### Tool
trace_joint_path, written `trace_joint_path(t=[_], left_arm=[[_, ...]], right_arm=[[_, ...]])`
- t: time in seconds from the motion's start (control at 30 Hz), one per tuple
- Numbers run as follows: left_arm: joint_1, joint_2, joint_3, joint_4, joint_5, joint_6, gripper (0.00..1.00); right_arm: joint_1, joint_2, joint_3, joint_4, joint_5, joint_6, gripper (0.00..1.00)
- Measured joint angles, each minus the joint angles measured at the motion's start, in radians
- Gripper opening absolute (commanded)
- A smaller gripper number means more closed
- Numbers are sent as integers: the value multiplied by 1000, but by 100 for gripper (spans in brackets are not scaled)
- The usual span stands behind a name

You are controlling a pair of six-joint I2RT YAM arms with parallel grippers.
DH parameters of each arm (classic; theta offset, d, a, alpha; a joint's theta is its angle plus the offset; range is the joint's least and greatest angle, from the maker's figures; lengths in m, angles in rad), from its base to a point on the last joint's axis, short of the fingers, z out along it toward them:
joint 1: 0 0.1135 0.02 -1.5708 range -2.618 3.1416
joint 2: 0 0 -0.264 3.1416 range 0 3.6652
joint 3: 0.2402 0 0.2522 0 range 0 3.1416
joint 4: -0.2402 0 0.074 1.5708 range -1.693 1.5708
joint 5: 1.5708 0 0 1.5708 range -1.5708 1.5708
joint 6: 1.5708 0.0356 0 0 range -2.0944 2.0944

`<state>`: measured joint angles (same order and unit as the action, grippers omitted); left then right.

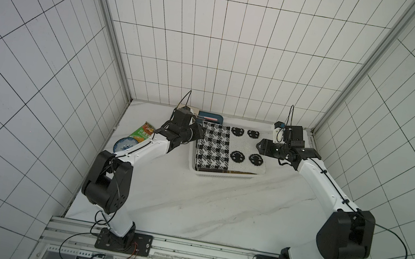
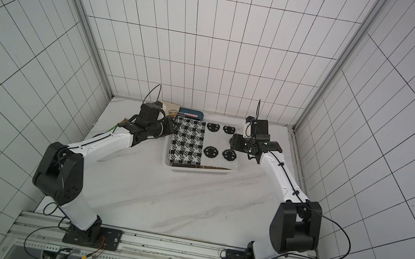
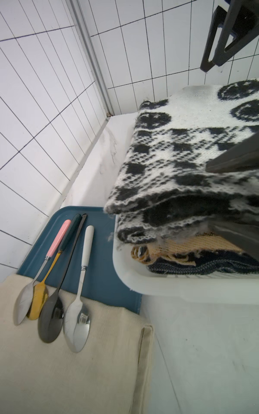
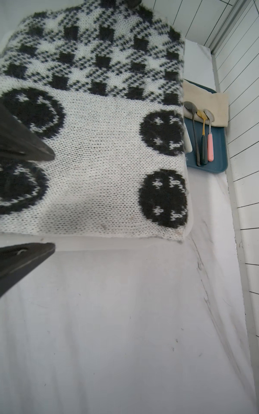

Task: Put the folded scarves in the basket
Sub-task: Place the scarf in the basket.

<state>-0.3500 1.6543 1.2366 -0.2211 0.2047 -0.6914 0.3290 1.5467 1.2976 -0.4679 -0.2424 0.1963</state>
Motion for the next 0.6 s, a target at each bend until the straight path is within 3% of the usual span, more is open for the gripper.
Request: trace_joint_path(t=[0.23,0.4,0.6], left_arm=[[3,-71,-16,-60,-90,31,40],[-52,-156,-60,30,-54,5,40],[-170,-9,3,95,-10,-1,37]], right_arm=[[77,26,0,16,-4,-6,60],[97,77,0,17,-30,-4,59],[97,69,-23,43,-53,0,59]])
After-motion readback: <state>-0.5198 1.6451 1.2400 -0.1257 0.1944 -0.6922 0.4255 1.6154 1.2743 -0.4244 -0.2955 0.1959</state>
